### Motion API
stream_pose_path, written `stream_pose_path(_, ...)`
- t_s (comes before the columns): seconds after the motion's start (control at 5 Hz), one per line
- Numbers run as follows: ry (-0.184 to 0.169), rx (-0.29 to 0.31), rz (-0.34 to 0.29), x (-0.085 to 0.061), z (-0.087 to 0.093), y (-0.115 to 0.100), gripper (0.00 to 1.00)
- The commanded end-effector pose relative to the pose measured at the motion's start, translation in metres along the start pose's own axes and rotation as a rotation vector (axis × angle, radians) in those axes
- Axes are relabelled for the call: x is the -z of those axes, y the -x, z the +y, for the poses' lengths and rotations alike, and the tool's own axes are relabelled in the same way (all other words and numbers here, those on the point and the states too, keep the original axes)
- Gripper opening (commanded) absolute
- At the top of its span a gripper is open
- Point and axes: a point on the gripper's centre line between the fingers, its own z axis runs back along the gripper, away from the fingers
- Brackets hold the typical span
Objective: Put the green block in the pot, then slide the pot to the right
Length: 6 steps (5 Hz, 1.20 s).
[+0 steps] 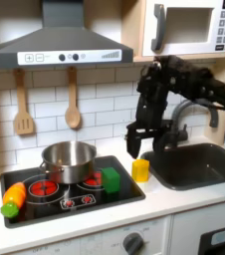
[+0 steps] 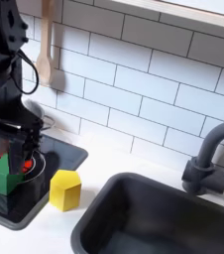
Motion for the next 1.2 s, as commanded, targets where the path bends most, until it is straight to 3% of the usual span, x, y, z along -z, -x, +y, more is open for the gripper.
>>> stream_pose_path(0.0, -0.019, -0.021, 0.005, 0.009, 0.018, -0.019, 1.0)
stream_pose_path(0.4, -0.025, -0.018, 0.013, 0.024, 0.022, -0.04, 1.0)
stream_pose_path(1.0, -0.029, -0.026, 0.044, 0.048, 0.02, -0.052, 1.0)
